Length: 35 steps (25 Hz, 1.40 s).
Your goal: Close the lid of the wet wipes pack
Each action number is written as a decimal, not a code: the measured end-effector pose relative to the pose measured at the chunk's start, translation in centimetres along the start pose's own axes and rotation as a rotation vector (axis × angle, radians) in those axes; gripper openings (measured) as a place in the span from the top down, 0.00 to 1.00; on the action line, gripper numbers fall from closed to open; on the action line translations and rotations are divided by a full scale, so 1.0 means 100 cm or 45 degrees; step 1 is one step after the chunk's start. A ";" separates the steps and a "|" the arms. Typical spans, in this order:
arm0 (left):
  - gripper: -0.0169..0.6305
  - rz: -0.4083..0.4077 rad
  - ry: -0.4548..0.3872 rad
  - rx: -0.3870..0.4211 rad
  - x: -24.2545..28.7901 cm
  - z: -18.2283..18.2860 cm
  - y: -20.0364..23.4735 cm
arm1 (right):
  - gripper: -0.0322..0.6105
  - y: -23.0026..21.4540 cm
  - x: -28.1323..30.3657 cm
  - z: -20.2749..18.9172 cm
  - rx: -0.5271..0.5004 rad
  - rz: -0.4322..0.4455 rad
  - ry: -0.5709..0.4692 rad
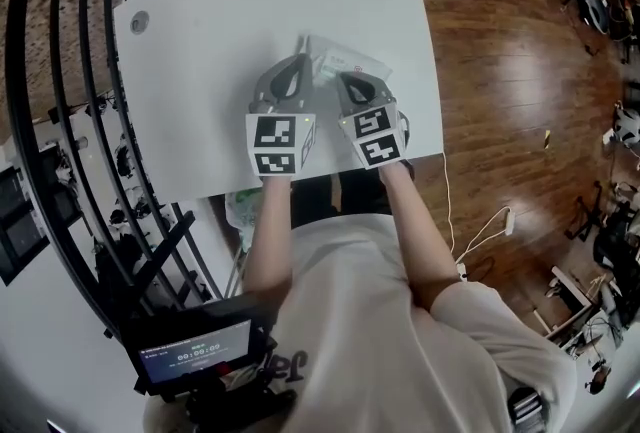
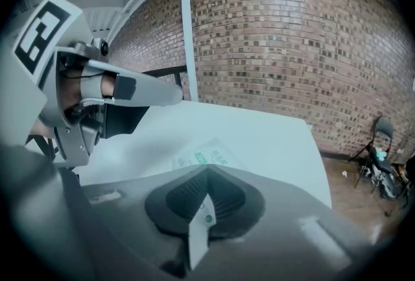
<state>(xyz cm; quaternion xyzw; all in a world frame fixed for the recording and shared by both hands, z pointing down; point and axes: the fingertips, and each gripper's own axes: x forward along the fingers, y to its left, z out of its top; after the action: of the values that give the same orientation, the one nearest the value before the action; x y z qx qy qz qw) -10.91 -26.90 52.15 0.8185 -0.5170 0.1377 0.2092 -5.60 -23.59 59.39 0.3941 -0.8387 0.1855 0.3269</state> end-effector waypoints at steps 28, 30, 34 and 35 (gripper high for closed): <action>0.95 0.013 -0.015 -0.010 -0.022 -0.016 0.011 | 0.97 0.007 0.009 -0.002 -0.051 -0.068 -0.028; 0.95 0.014 -0.054 0.001 -0.030 -0.002 0.009 | 0.97 0.008 -0.008 0.013 -0.049 -0.080 -0.083; 0.95 0.000 -0.154 0.049 -0.055 0.037 -0.008 | 0.97 0.004 -0.056 0.049 -0.049 -0.139 -0.217; 0.95 -0.002 -0.180 0.061 -0.063 0.048 -0.013 | 0.97 0.003 -0.069 0.059 -0.053 -0.152 -0.251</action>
<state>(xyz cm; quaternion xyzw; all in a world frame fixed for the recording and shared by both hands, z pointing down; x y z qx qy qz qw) -12.37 -23.78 44.96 0.8313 -0.5265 0.0917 0.1526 -4.92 -22.99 50.34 0.4529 -0.8454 0.1085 0.2615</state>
